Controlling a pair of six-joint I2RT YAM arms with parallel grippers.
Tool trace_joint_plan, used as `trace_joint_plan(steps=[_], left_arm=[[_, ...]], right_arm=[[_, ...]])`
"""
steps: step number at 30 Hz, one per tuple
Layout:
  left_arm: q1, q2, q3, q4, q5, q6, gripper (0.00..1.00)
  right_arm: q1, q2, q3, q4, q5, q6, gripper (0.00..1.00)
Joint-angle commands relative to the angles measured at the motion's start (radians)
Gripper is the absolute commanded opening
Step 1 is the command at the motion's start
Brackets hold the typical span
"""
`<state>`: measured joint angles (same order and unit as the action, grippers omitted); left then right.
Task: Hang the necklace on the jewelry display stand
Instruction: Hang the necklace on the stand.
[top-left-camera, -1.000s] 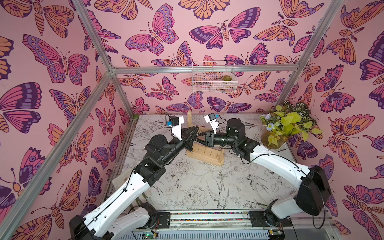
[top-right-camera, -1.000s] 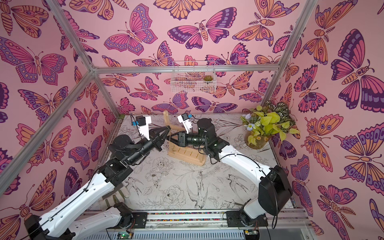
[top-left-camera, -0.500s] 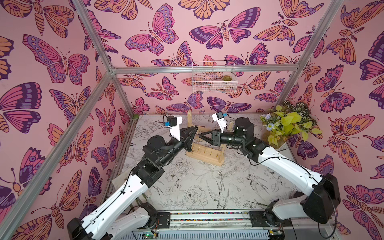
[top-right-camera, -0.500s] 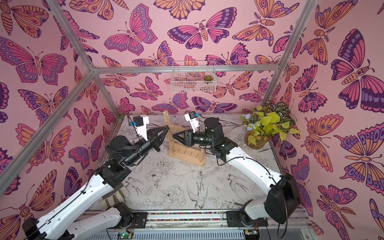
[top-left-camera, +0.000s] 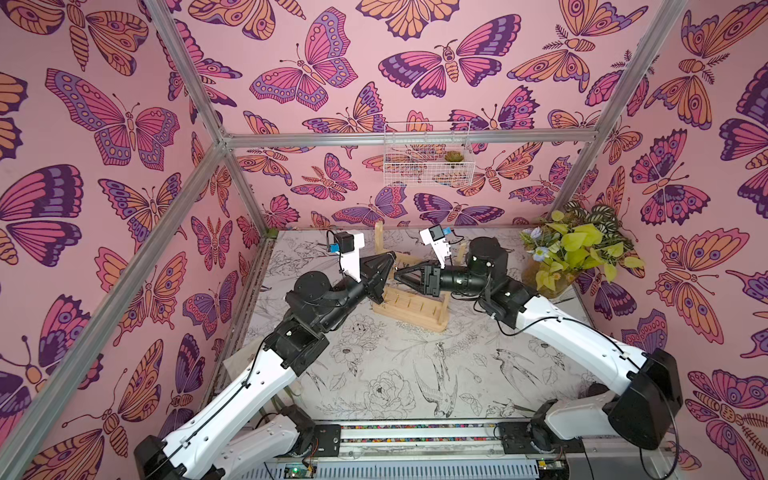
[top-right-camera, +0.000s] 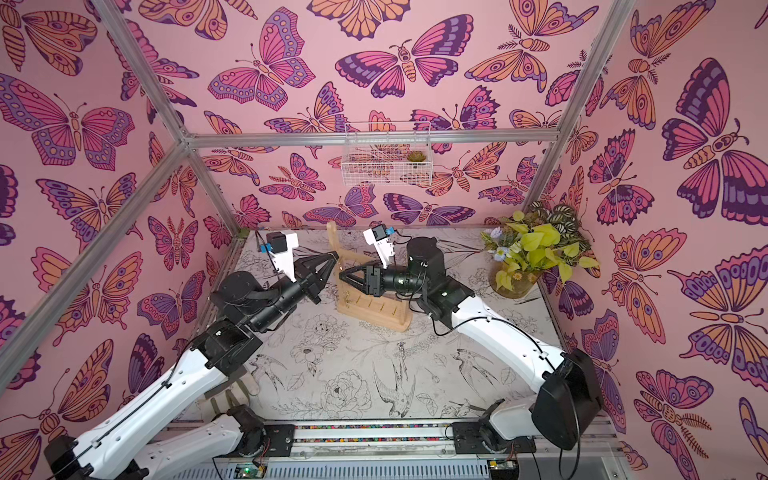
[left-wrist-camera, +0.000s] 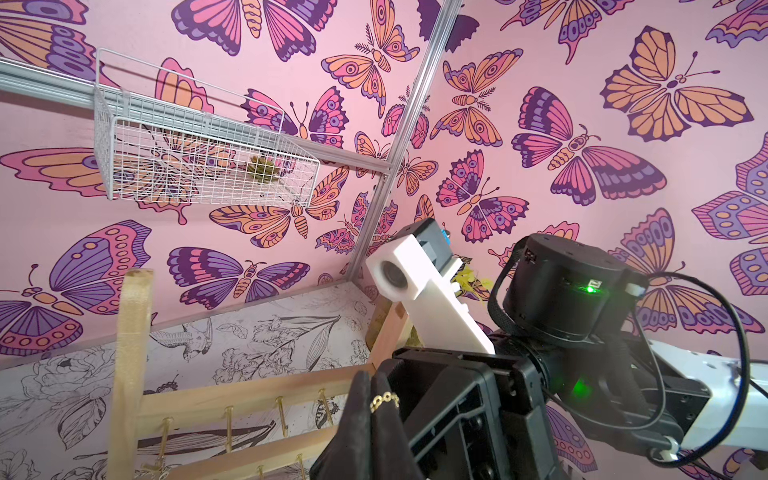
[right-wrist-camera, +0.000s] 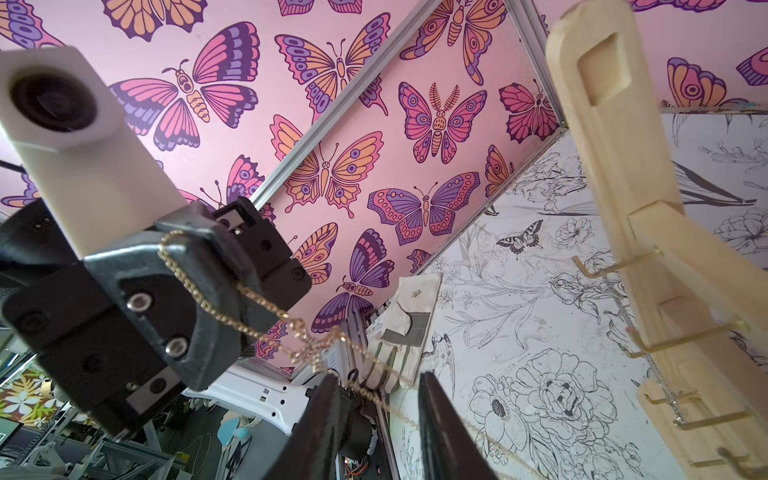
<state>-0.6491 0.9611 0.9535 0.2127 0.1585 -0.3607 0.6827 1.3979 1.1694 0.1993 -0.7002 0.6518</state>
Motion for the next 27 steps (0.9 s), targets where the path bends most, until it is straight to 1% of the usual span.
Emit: trace_joint_plan(steps=[1,11,27], left_arm=[[-0.004,-0.018,0.018,0.016,0.011,-0.001,0.0],[-0.008,-0.025,0.011,0.017,0.011,-0.003,0.0],[-0.011,-0.03,0.011,0.017,0.004,0.0,0.0]], right_arm=[[0.004,0.021,0.002,0.03,-0.007,0.003,0.34],[0.005,0.032,0.006,0.037,-0.003,0.007,0.32],[0.021,0.047,0.011,0.069,-0.025,0.022,0.32]])
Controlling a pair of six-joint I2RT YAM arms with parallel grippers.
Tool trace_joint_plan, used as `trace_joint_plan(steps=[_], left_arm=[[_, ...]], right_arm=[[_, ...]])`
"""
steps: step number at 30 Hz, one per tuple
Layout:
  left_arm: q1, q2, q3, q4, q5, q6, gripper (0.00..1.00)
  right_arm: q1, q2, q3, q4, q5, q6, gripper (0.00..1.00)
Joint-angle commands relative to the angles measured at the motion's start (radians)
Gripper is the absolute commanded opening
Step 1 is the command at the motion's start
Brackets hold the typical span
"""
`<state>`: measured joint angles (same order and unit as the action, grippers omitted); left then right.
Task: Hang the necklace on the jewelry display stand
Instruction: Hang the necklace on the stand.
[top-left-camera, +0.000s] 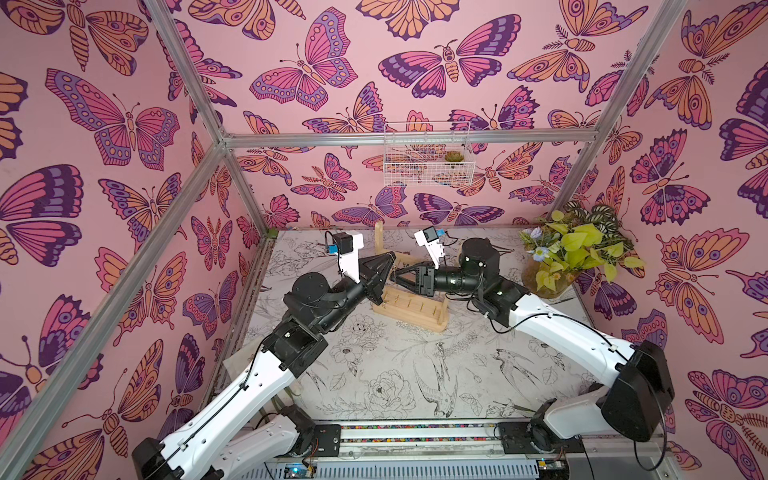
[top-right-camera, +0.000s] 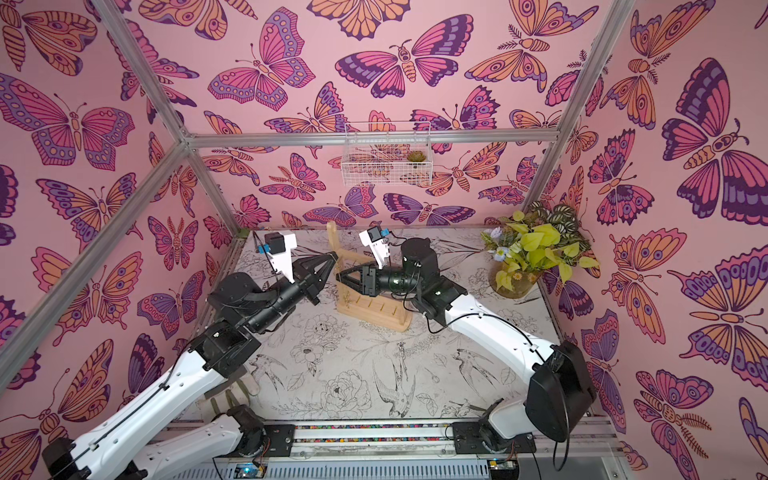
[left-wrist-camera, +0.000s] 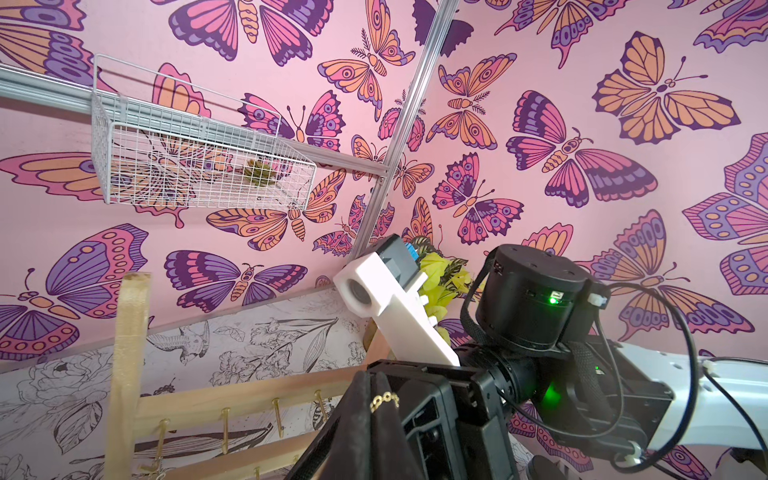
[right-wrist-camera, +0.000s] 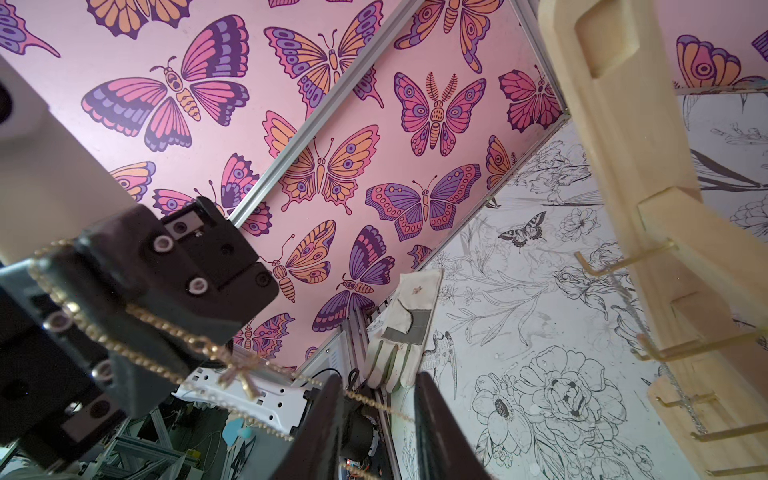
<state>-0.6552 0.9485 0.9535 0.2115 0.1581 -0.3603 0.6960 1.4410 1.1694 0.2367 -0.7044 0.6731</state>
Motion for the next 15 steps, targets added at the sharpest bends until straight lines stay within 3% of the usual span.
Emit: trace_joint_plan(steps=[1,15], left_arm=[[-0.005,-0.017,0.01,0.019,0.003,0.0,0.0],[-0.006,-0.022,0.01,0.018,-0.003,0.0,0.0]], right_arm=[[0.008,0.001,0.009,0.033,-0.023,0.0,0.32],[0.012,-0.016,-0.016,0.05,-0.053,0.013,0.32]])
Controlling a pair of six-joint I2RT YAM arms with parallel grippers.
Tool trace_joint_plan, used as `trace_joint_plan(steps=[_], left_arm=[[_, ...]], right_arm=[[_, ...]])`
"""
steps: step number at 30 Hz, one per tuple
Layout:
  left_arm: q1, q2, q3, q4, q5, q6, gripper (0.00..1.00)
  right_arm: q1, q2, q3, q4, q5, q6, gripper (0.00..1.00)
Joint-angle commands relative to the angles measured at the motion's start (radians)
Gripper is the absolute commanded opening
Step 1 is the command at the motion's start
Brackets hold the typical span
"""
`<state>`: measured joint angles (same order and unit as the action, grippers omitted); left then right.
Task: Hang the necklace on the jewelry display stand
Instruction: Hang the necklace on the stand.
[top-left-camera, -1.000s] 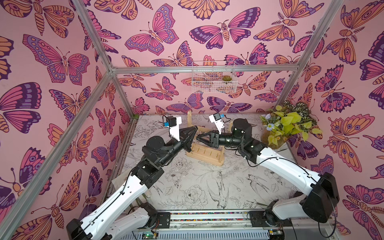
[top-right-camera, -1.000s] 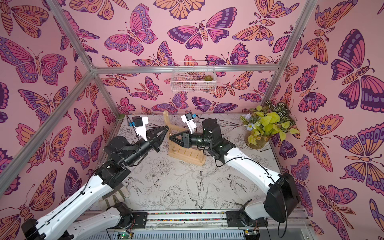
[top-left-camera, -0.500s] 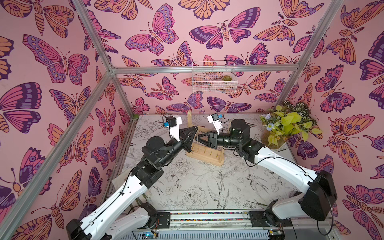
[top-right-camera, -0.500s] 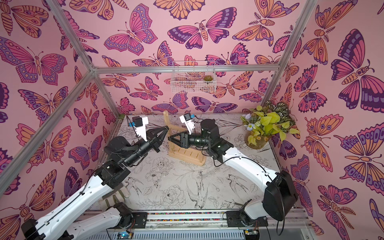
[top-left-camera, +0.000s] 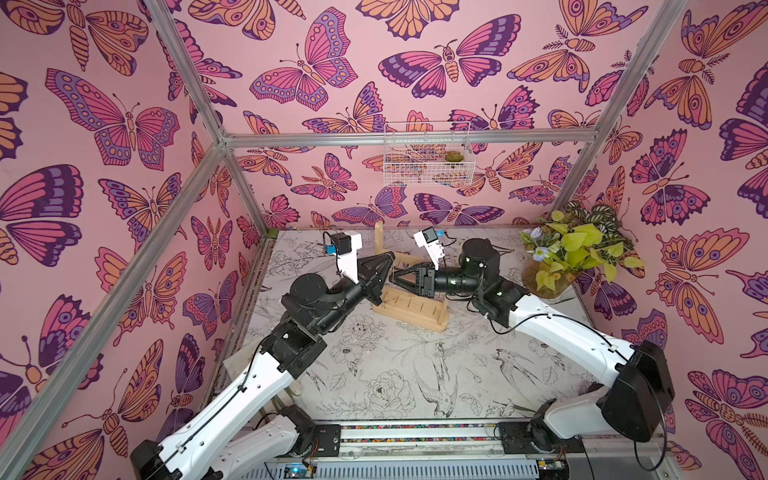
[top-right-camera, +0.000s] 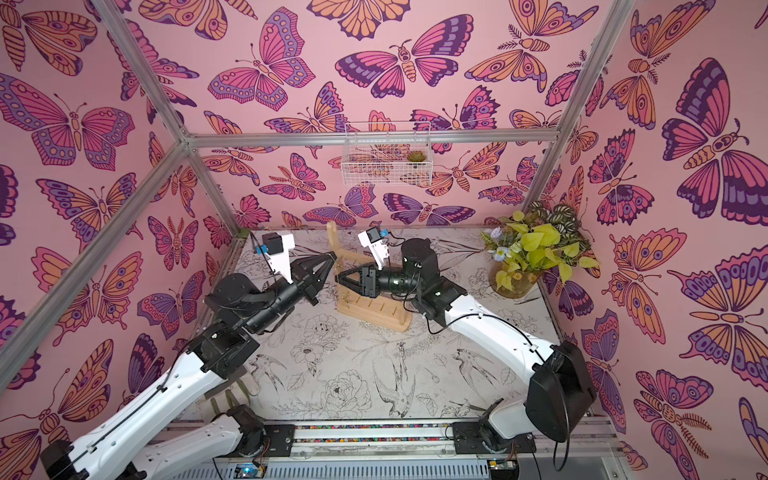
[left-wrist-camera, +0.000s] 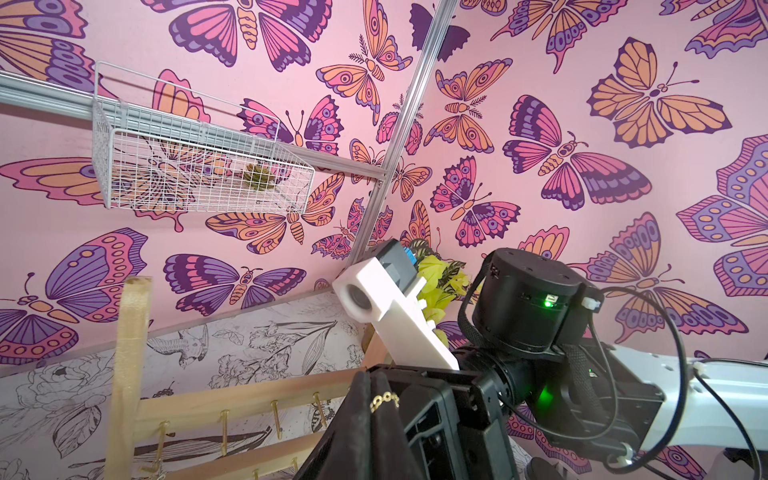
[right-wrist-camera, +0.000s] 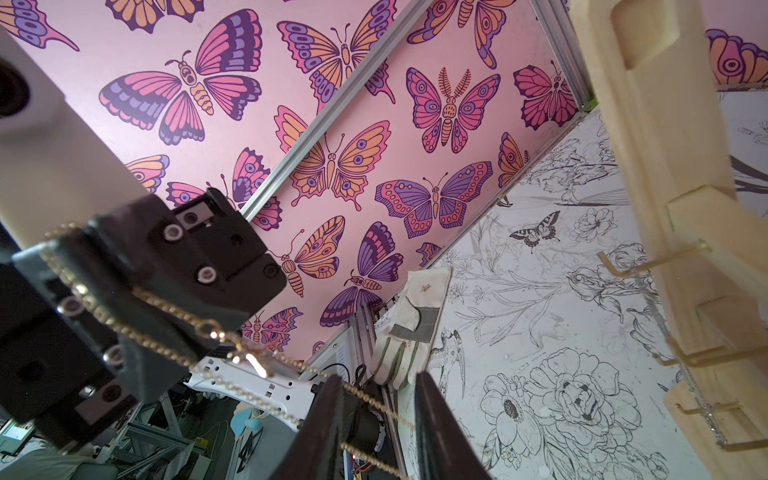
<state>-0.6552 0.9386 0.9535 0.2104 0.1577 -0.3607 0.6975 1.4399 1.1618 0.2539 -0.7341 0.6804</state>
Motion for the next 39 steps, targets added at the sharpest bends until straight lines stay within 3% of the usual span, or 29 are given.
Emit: trace_joint_plan(steps=[1,21,33,39], left_arm=[[-0.005,-0.012,0.009,0.018,-0.004,0.0,0.0],[-0.012,-0.004,0.024,0.02,0.029,-0.018,0.0],[-0.011,-0.001,0.024,0.033,0.021,-0.021,0.0],[-0.011,-0.012,0.013,0.034,0.005,-0.017,0.0]], right_arm=[[0.01,-0.015,-0.01,0.033,-0.024,0.005,0.32],[0.017,0.015,0.015,0.074,-0.035,0.018,0.32],[0.028,0.029,0.001,0.113,-0.003,0.031,0.19],[0.043,0.03,-0.014,0.114,0.023,0.026,0.03]])
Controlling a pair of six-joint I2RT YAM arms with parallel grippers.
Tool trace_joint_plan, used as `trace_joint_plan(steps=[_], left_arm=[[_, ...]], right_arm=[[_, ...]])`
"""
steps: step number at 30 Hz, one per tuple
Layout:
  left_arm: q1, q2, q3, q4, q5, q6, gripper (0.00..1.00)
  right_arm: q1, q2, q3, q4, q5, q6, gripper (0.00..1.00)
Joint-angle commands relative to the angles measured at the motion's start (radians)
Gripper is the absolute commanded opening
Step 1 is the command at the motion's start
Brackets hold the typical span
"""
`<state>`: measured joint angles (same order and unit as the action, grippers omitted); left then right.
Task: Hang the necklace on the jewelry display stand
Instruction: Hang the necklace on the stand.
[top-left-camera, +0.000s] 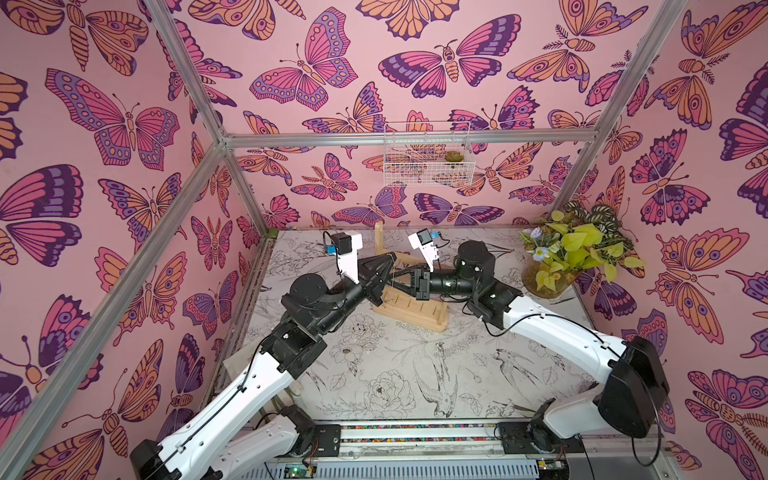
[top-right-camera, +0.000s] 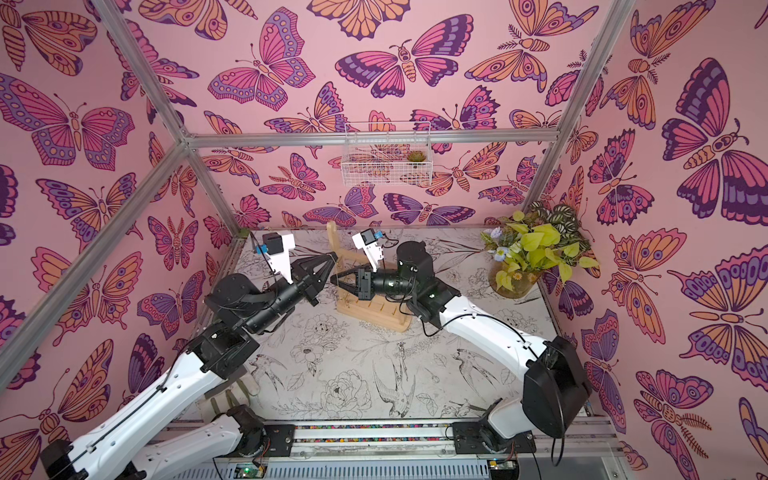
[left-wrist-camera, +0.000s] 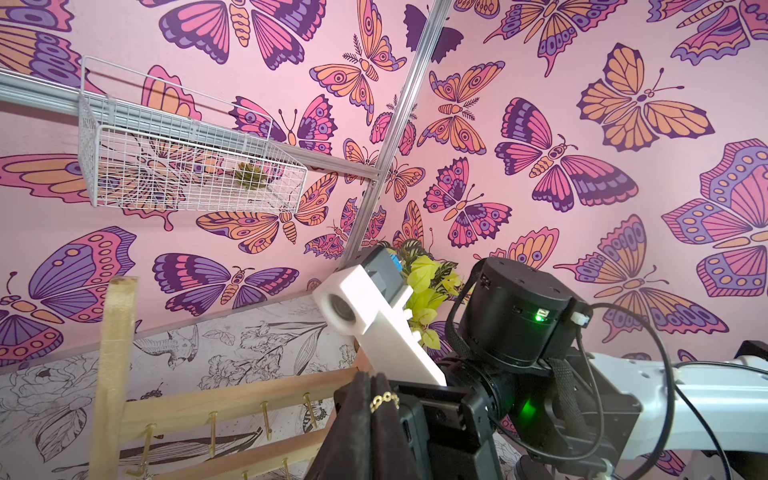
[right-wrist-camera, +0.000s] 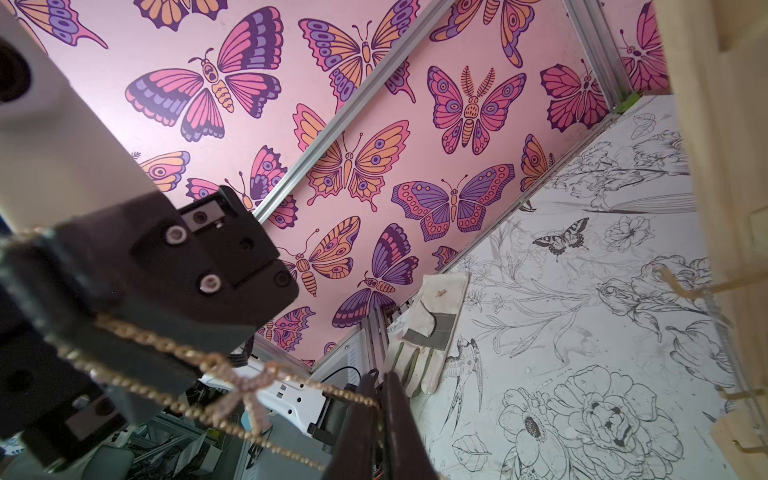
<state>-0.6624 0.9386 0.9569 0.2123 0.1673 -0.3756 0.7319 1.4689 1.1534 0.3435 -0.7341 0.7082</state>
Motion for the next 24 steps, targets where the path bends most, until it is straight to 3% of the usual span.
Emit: trace_joint_plan(steps=[1,12,24], left_arm=[[-0.003,-0.016,0.006,0.028,-0.012,0.0,0.0],[-0.003,-0.008,-0.053,0.013,-0.038,-0.026,0.0],[0.008,0.083,-0.099,0.046,-0.093,0.004,0.0]], right_arm=[[0.008,-0.011,-0.01,0.006,0.041,-0.014,0.01],[0.014,-0.198,-0.081,-0.211,0.436,-0.157,0.0],[0.063,-0.177,-0.043,-0.323,0.622,-0.235,0.0]])
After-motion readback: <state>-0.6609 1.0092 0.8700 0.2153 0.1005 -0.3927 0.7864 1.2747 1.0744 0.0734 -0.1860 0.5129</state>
